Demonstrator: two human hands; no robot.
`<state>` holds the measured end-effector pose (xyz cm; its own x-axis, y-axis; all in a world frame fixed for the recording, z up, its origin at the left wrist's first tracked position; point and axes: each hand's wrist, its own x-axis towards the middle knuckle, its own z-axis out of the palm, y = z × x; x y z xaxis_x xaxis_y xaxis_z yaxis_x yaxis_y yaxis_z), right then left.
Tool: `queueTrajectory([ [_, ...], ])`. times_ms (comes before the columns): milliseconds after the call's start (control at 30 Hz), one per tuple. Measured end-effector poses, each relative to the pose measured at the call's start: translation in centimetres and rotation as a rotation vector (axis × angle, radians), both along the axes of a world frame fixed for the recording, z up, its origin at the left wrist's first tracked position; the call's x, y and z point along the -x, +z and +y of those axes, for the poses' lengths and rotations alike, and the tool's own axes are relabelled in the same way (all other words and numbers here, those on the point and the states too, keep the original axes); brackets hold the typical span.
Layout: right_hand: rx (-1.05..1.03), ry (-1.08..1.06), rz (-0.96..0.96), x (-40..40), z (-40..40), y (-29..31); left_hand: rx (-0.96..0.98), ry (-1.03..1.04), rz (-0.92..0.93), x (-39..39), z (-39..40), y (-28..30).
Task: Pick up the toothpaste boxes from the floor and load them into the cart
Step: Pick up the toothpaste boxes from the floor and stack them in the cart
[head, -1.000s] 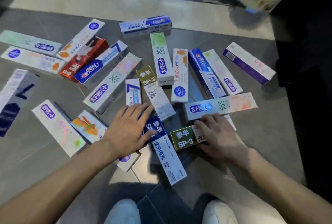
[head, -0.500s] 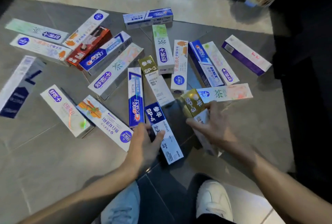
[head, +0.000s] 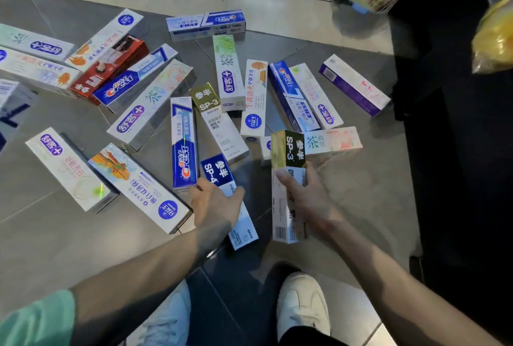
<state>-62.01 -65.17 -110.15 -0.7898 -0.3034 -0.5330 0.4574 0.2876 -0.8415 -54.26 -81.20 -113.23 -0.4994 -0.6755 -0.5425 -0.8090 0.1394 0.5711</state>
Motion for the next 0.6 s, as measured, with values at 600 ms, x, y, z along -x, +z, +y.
queueTrajectory([
  [600, 0.256, -0.098, 0.028, -0.1, -5.3, 5.4, -0.456, -0.019, 0.678, 1.4, -4.0, 8.5],
])
